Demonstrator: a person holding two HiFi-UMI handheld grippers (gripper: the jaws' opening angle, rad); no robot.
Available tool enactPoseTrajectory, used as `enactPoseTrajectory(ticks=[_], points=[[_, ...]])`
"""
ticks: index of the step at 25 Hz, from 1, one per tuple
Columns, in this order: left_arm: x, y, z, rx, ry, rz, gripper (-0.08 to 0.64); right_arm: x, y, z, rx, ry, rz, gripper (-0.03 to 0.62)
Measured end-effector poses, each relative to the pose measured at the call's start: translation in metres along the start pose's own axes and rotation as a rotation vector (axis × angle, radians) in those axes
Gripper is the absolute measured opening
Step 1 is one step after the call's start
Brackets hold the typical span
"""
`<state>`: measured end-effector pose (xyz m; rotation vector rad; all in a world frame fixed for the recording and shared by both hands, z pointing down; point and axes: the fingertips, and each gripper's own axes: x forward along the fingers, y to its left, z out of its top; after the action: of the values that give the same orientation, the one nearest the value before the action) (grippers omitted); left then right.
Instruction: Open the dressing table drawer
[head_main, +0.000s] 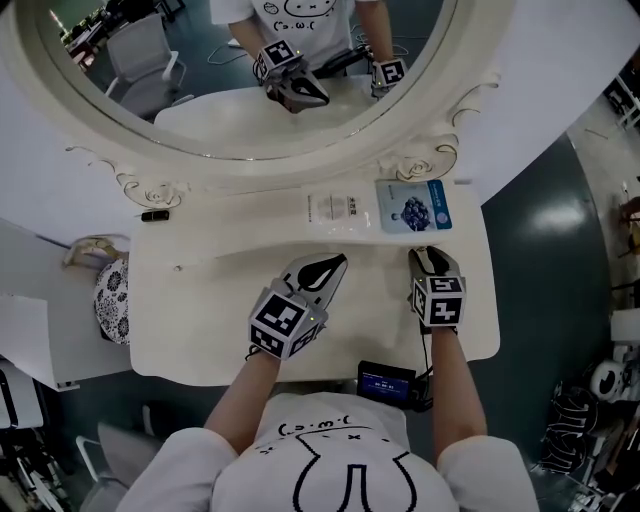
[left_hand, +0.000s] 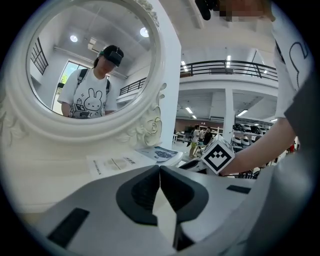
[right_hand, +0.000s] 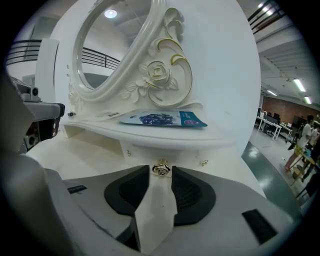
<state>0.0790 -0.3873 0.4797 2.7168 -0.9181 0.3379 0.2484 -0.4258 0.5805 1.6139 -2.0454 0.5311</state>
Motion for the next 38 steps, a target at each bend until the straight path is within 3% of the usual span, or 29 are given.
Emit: enactPoseTrajectory(ticks=[1,11,38], points=[[0.000,0.002,0.000,-0.003,0.001,0.003,0.012,0.001,-0.001,0.000,0.001,-0.001,-0.003,0.109],[-0.006,0.006,-0.003,-0.008,-0.006,0.046,0.012,-0.002,-0.001,-0.002,0.015,-0.007,-0.001,0.112],[-0.035,-0.039,-0.026,-0.012,-0.025,0.105,0.012,-0.049,0.007,-0.037,0.020,-0.018,0.029,0.110]])
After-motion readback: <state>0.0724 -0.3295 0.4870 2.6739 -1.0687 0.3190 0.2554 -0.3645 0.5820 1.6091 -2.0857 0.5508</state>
